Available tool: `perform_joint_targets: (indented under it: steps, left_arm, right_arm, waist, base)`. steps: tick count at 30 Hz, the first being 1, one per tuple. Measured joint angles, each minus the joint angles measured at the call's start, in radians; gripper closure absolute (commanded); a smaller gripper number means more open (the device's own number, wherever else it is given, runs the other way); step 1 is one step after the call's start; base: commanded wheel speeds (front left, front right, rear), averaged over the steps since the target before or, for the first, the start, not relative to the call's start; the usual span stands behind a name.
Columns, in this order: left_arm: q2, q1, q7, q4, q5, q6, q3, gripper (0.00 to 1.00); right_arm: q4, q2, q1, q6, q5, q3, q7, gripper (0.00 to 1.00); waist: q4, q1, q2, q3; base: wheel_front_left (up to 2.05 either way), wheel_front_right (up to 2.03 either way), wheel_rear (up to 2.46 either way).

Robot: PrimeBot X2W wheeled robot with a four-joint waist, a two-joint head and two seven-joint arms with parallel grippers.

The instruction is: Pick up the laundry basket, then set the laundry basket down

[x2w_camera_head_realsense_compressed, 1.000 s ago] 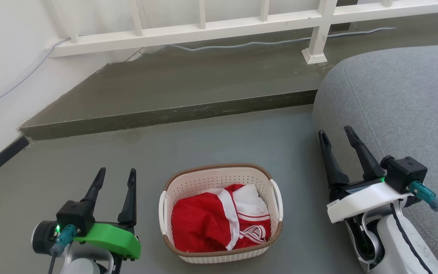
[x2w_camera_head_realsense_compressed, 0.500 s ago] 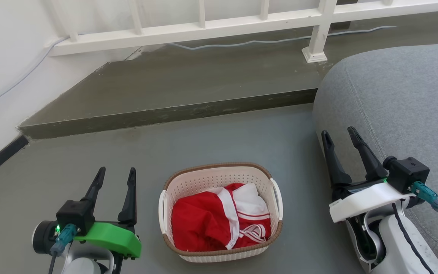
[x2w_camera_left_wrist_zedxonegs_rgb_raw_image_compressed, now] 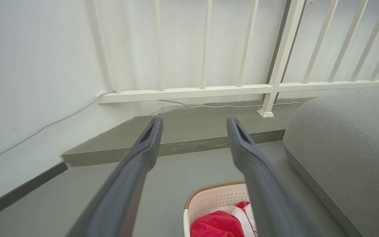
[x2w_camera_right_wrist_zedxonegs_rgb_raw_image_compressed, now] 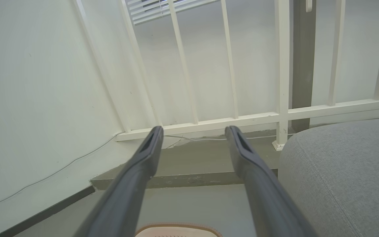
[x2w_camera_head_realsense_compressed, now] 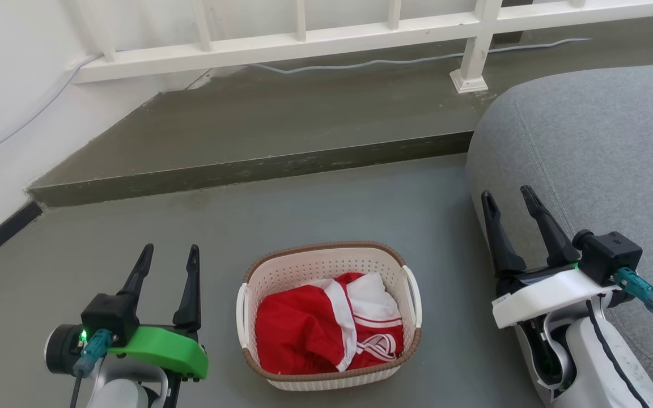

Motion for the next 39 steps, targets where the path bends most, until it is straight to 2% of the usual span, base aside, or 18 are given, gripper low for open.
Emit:
perform_joint_targets:
  steps: [19, 39]
  left_arm:
    - [-0.003, 0.0, -0.001, 0.0, -0.004, -0.009, 0.013, 0.0]
    - [-0.007, -0.076, -0.001, 0.033, -0.032, -0.027, 0.01, 0.0]
  right_arm:
    - [-0.001, 0.003, -0.014, 0.002, -0.01, -0.002, 0.0, 0.0]
    - [-0.011, 0.005, -0.062, -0.003, -0.014, -0.002, 0.0, 0.0]
  waist:
    - [-0.013, 0.0, 0.0, 0.042]
    - [-0.017, 0.0, 0.0, 0.193]
  base:
    - [0.0, 0.0, 0.0]
    - [0.0, 0.0, 0.0]
